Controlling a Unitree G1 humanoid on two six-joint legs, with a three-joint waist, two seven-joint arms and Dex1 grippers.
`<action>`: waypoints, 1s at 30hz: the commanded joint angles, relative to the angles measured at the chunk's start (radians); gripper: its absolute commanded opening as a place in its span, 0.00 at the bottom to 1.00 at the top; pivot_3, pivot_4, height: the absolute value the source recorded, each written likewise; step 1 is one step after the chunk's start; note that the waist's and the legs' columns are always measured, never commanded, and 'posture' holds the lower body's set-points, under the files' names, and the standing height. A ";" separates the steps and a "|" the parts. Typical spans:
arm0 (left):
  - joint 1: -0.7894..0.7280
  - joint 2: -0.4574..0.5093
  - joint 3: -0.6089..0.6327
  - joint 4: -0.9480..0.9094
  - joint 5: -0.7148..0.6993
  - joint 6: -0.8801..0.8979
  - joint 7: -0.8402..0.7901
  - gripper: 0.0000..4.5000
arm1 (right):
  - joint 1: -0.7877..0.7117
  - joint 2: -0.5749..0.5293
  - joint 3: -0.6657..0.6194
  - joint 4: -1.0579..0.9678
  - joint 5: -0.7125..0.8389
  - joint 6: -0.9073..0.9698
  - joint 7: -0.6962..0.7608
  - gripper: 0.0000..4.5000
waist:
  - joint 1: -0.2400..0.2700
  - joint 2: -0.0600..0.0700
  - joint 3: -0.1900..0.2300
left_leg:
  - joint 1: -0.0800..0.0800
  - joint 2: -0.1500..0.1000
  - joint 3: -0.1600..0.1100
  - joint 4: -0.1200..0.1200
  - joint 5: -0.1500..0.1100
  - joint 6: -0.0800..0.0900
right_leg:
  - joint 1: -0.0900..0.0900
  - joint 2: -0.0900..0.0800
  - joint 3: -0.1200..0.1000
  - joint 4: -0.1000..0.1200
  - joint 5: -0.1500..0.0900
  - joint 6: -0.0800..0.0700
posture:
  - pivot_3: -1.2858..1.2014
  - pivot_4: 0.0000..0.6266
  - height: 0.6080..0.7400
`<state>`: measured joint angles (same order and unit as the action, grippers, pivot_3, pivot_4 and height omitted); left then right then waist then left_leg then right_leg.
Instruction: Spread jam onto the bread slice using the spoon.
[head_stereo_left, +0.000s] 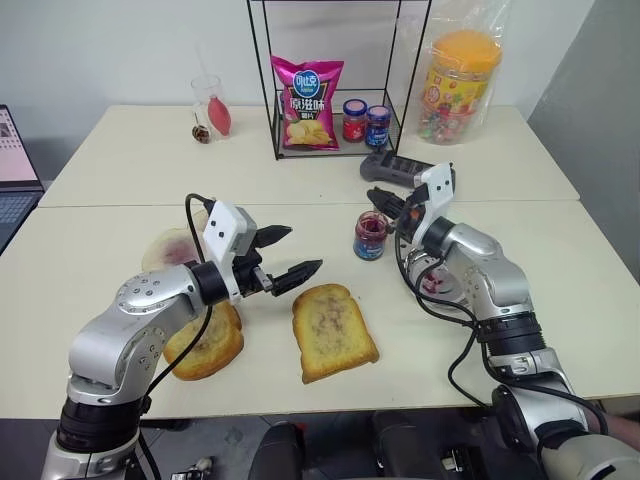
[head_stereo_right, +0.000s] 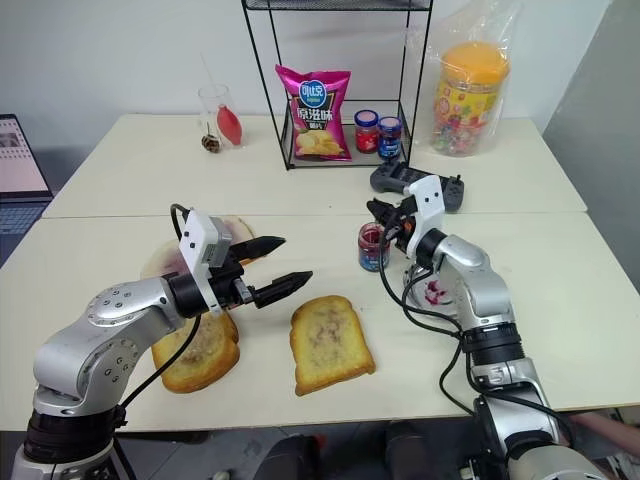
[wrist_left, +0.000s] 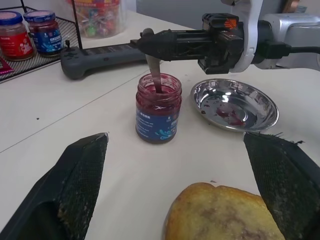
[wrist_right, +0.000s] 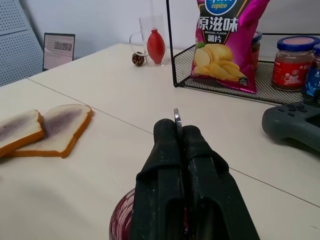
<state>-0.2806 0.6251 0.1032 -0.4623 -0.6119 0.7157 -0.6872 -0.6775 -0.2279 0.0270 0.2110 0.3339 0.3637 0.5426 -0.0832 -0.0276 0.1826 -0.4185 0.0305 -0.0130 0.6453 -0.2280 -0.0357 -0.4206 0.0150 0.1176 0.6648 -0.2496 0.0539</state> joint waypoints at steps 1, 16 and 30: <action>-0.015 -0.003 0.000 -0.014 0.001 -0.021 0.002 1.00 | 0.004 0.022 -0.047 -0.025 0.029 0.030 -0.032 0.01 | 0.000 0.000 0.000 | 0.000 0.000 0.000 0.000 0.000 0.000 | 0.000 0.000 0.000 0.000 0.000 0.000 | 0.52 0.24 1.00; -0.030 -0.001 -0.010 0.011 0.005 -0.038 -0.006 1.00 | -0.023 0.106 -0.234 -0.076 0.235 0.252 -0.158 0.01 | 0.000 0.000 0.000 | 0.000 0.000 0.000 0.000 0.000 0.000 | 0.000 0.000 0.000 0.000 0.000 0.000 | 0.52 0.24 1.00; -0.047 0.005 -0.016 0.037 0.014 -0.054 -0.016 1.00 | -0.081 0.147 -0.391 -0.069 0.423 0.369 -0.299 0.01 | -0.001 0.000 0.000 | 0.000 0.000 0.000 0.000 0.000 0.000 | 0.000 0.000 0.000 0.000 0.000 0.000 | 0.52 0.24 1.00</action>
<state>-0.3087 0.6251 0.0823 -0.4183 -0.6047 0.6865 -0.6969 -0.7311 -0.0841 -0.3387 0.1809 0.7200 0.7328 0.2573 -0.0843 -0.0276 0.1826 -0.4187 0.0305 -0.0132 0.6452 -0.2279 -0.0357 -0.4205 0.0151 0.1173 0.6649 -0.2496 0.0539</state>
